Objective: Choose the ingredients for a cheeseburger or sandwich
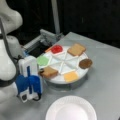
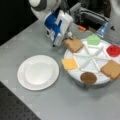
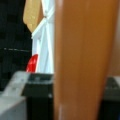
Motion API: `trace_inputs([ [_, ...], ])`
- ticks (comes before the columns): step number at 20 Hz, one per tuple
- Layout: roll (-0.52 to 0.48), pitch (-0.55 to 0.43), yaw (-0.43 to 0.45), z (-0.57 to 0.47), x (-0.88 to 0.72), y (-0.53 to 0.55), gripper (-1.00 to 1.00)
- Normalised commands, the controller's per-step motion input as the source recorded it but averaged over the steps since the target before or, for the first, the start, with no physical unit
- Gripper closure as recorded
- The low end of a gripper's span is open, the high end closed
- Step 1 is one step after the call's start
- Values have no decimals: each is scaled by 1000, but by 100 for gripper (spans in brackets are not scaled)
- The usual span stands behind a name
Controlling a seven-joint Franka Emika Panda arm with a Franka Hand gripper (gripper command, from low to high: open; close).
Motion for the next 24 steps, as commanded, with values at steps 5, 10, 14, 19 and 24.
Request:
trace_inputs([
  [5,144,-71,53,-56,177,-120,100],
  [10,130,-32,77,39,146,-225,100],
  [14,102,27,104,120,155,-301,100],
  [19,49,72,162,130,220,-254,100],
  [24,-29,123,241,117,289,-228,100],
])
